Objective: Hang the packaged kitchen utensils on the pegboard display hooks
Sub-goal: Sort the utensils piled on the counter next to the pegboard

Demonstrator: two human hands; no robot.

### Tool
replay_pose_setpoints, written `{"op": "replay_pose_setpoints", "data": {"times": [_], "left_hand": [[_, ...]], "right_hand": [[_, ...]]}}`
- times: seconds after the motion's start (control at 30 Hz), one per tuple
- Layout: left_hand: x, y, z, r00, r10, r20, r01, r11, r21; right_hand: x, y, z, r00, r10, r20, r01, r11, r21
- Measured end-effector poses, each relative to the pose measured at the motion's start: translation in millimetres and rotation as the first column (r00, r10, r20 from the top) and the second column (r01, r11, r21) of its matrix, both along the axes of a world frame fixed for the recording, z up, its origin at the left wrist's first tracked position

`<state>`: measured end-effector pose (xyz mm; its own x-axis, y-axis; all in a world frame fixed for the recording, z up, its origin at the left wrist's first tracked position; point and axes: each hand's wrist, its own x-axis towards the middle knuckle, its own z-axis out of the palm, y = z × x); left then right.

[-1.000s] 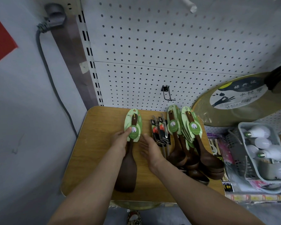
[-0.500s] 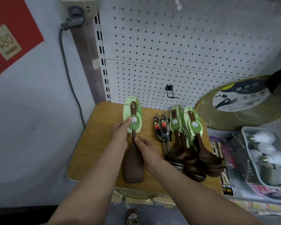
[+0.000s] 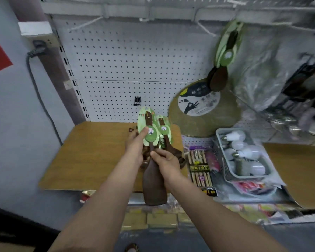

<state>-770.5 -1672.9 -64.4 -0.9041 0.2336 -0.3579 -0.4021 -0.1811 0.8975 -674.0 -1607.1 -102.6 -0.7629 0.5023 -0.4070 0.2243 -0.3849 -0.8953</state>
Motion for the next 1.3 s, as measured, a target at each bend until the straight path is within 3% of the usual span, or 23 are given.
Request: {"op": "replay_pose_setpoints", "data": {"times": [0.23, 0.4, 0.8, 1.3], "left_hand": [[131, 103, 25, 0.984, -0.177, -0.038, 0.179, 0.981, 0.068], [228, 194, 29, 0.952, -0.305, -0.036, 0.307, 0.944, 0.118], [405, 413, 29, 0.773, -0.631, -0.07, 0.634, 0.76, 0.146], [575, 784, 50, 0.632, -0.775, -0.018, 0.749, 0.605, 0.27]], "right_hand": [[148, 92, 6, 0.988, -0.136, -0.076, 0.143, 0.984, 0.104], [257, 159, 9, 0.946, -0.308, -0.101, 0.315, 0.947, 0.067], [438, 323, 13, 0.776, -0.626, -0.077, 0.626, 0.779, -0.019], [605, 663, 44, 0.64, -0.764, -0.078, 0.767, 0.642, -0.004]]}}
